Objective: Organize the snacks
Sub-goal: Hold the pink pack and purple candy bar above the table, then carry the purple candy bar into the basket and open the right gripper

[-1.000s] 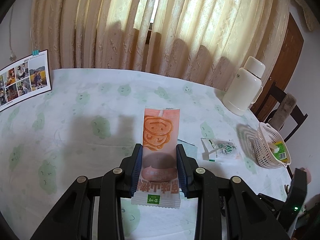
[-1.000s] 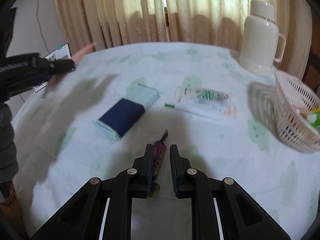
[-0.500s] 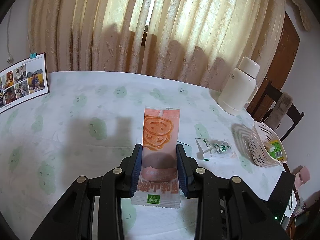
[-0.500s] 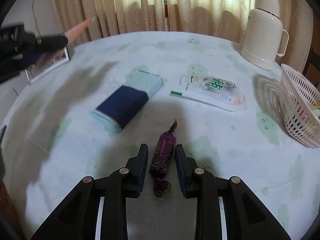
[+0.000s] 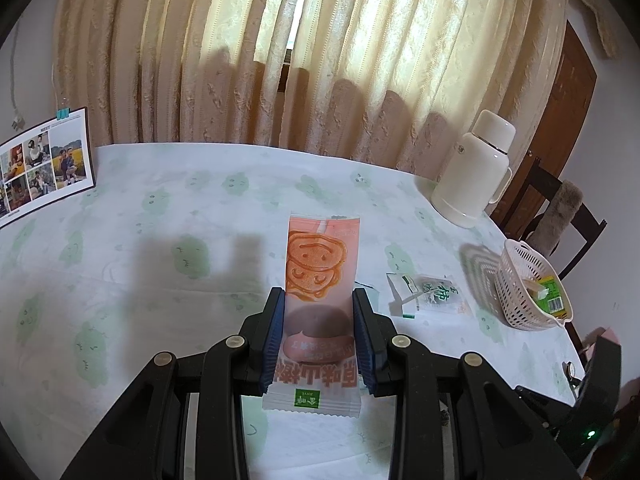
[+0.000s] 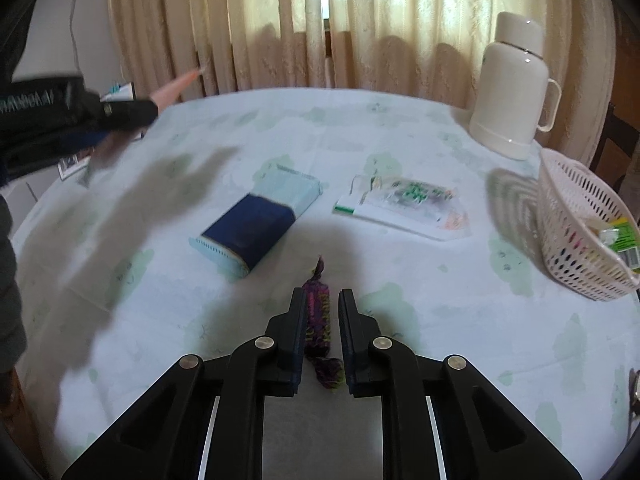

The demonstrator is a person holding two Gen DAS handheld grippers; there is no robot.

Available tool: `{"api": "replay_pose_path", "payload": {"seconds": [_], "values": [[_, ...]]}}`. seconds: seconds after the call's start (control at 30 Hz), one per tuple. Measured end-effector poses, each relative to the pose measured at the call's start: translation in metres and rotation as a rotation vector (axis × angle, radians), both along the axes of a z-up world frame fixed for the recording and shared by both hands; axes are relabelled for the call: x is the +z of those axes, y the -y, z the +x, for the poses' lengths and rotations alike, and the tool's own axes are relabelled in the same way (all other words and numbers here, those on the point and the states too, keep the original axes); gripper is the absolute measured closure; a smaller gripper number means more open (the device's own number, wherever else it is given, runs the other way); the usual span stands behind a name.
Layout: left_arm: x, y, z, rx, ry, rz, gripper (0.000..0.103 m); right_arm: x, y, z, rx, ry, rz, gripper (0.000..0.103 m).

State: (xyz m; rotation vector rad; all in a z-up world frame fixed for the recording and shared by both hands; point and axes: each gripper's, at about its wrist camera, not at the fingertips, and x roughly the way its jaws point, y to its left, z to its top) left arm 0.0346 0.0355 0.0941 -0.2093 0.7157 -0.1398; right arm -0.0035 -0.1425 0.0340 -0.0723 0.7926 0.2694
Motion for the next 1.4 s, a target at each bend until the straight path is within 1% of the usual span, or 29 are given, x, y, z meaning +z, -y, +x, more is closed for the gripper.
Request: {"api": "replay_pose_path", "payload": {"seconds": [0.1,0.17,0.27,0.4,0.5,0.57,0.63,0.67,0.73,0.9,1.07,1.4], "values": [[0.0,0.0,0.0,0.0,0.001,0.0,0.073,-0.001,0.002,0.002,0.014,-0.02,0.023,0.085],[0.0,0.001,0.0,0.0,0.001,0.0,0.073,-0.006,0.003,0.006,0.0,-0.045,0.05,0.085],[0.0,0.001,0.0,0.0,0.0,0.0,0.073,-0.015,0.002,0.014,-0.001,-0.084,0.069,0.078],[0.001,0.001,0.0,-0.004,0.005,-0.003,0.073,-0.024,-0.006,0.021,0.01,-0.101,0.033,0.077],[0.001,0.003,-0.001,-0.008,0.007,-0.004,0.073,-0.024,-0.011,0.024,0.023,-0.092,0.003,0.077],[0.001,0.003,-0.001,-0.009,0.005,-0.004,0.073,-0.026,-0.018,0.023,0.04,-0.079,-0.052,0.078],[0.001,0.002,-0.001,-0.009,0.004,-0.005,0.073,-0.026,-0.022,0.021,0.046,-0.069,-0.087,0.082],[0.001,0.003,-0.001,-0.007,0.004,-0.005,0.073,-0.026,-0.023,0.02,0.049,-0.065,-0.097,0.087],[0.001,0.002,-0.001,-0.007,0.005,-0.007,0.073,-0.024,-0.022,0.017,0.041,-0.053,-0.104,0.087],[0.001,0.003,-0.001,-0.009,0.003,-0.005,0.073,-0.007,-0.009,0.006,0.008,0.01,-0.079,0.087],[0.0,0.004,-0.002,-0.017,0.004,0.002,0.073,0.014,0.007,0.003,-0.033,0.065,-0.077,0.087],[-0.002,0.006,-0.002,-0.024,0.002,0.008,0.073,0.05,0.063,0.01,-0.181,0.141,-0.057,0.087]]}}
